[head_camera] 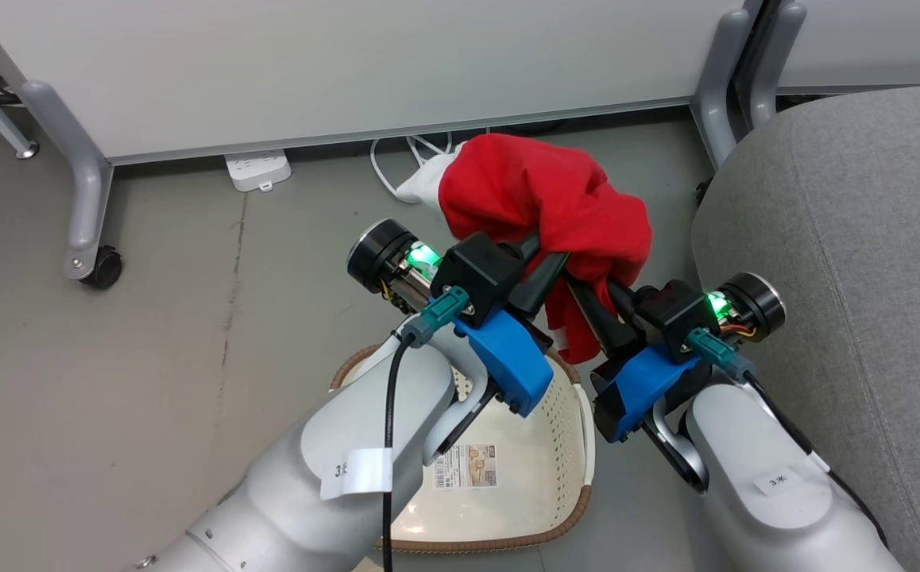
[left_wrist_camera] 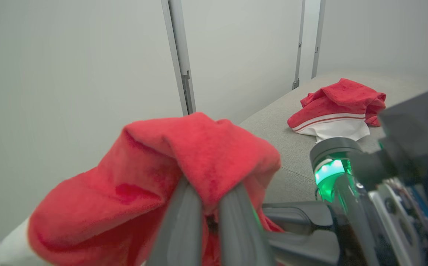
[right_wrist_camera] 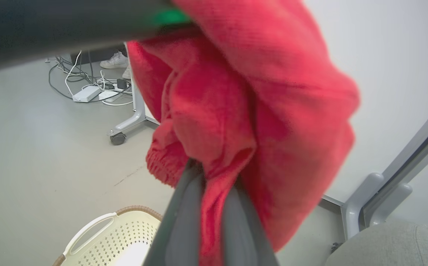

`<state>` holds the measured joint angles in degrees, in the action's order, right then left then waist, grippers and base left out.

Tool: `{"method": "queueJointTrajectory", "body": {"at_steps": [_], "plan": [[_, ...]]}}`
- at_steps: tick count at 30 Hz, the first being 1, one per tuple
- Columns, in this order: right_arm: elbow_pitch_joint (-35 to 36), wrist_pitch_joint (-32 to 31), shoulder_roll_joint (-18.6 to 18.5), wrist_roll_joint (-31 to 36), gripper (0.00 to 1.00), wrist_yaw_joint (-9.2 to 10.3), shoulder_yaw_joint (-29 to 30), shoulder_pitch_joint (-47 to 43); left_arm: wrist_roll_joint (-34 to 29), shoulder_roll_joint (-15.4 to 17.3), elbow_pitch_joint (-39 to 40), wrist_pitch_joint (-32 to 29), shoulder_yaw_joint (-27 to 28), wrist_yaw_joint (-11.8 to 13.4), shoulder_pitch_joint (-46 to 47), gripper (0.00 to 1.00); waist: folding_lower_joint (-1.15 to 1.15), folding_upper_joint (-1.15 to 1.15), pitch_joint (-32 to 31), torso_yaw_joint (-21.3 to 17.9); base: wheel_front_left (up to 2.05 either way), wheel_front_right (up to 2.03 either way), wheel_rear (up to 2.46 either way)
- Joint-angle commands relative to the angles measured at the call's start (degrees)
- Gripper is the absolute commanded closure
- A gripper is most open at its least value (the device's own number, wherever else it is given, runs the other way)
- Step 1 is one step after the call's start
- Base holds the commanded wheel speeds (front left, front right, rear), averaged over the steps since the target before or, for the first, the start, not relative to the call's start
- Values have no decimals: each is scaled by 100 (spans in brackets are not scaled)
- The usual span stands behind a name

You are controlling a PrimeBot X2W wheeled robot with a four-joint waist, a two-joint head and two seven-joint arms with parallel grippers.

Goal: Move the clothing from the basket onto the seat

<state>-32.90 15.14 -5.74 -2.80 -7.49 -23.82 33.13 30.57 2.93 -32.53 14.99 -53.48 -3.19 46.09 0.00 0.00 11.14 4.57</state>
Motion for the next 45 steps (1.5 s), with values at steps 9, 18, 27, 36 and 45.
{"method": "queueJointTrajectory", "body": {"at_steps": [9,18,27,36,45], "plan": [[17,1,-2,-144,100,-1,-33,73,64,-6,-28,28,-55,47,109,100,0,0,4,-25,0,0,0],[54,1,-26,-188,100,-1,-72,73,59,-6,-49,28,-79,44,124,100,0,0,13,-26,0,0,0],[86,1,-36,-268,100,-1,-124,63,85,-5,-118,27,-129,45,98,0,0,0,17,-39,0,0,0],[115,1,-72,-299,100,-1,-107,57,55,-5,-113,27,-140,85,147,0,0,0,59,-48,0,0,0],[161,0,-95,-327,100,-1,51,-22,-48,-4,-156,27,-105,88,125,0,0,0,83,-153,0,0,0]]}}
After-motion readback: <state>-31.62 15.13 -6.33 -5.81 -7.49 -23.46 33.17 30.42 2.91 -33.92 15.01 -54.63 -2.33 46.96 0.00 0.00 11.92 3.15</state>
